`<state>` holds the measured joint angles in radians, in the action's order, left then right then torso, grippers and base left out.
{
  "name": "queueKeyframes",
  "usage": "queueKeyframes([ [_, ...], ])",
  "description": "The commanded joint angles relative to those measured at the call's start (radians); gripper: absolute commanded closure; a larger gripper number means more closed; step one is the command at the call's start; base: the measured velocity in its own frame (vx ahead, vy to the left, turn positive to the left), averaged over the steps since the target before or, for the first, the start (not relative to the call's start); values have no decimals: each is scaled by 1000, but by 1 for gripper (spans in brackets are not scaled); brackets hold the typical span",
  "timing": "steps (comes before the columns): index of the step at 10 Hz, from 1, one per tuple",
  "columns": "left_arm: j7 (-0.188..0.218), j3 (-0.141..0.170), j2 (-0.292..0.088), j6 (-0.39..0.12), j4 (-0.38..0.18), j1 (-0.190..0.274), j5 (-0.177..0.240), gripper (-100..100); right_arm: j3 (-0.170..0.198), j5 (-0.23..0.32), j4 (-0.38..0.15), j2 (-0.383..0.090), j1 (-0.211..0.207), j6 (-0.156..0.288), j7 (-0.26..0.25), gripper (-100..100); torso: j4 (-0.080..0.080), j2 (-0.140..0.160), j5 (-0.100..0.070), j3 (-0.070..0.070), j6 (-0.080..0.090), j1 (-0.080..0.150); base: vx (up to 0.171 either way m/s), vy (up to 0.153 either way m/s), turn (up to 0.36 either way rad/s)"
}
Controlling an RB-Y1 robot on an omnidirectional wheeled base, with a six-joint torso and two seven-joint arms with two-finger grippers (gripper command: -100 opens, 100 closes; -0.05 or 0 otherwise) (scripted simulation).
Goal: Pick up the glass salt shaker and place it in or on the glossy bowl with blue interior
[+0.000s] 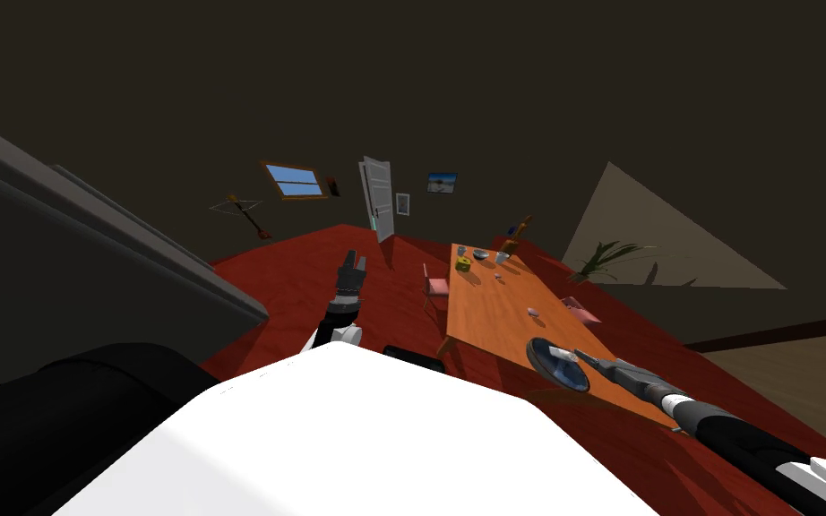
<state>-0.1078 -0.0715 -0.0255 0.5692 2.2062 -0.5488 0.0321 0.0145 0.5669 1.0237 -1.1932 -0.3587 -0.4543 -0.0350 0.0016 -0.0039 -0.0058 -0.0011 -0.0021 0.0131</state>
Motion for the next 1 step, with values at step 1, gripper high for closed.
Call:
queueKeyframes([
  [1, 0, 0, 0, 0, 0, 0, 0, 0, 0, 0, 0, 0, 0, 0, 0, 0, 0, 0, 0, 0, 0, 0, 0, 0, 0],
])
